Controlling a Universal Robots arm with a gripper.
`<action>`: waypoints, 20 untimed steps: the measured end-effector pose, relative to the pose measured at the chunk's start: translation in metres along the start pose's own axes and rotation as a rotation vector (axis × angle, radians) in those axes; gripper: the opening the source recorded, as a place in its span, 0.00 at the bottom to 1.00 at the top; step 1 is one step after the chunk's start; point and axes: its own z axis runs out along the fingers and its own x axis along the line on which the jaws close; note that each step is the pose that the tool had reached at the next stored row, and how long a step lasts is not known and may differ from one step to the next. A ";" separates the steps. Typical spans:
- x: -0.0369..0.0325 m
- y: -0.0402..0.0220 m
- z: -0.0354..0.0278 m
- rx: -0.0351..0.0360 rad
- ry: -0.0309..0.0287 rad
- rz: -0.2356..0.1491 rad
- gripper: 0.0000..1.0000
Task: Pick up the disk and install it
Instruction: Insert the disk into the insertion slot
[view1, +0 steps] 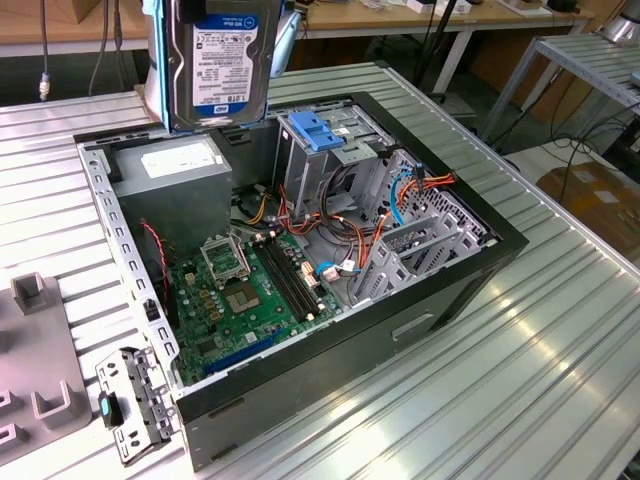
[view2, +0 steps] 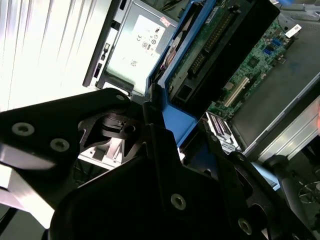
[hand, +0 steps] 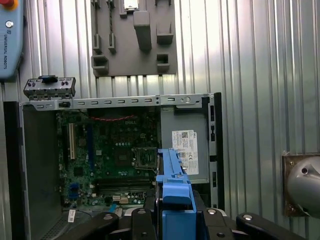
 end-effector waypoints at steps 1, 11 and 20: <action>0.0016 -0.0001 0.0000 0.0000 0.0000 0.000 0.37; 0.0160 -0.0011 0.0000 -0.0001 0.0000 0.000 0.37; 0.0307 -0.0021 0.0001 -0.0001 0.0000 0.000 0.37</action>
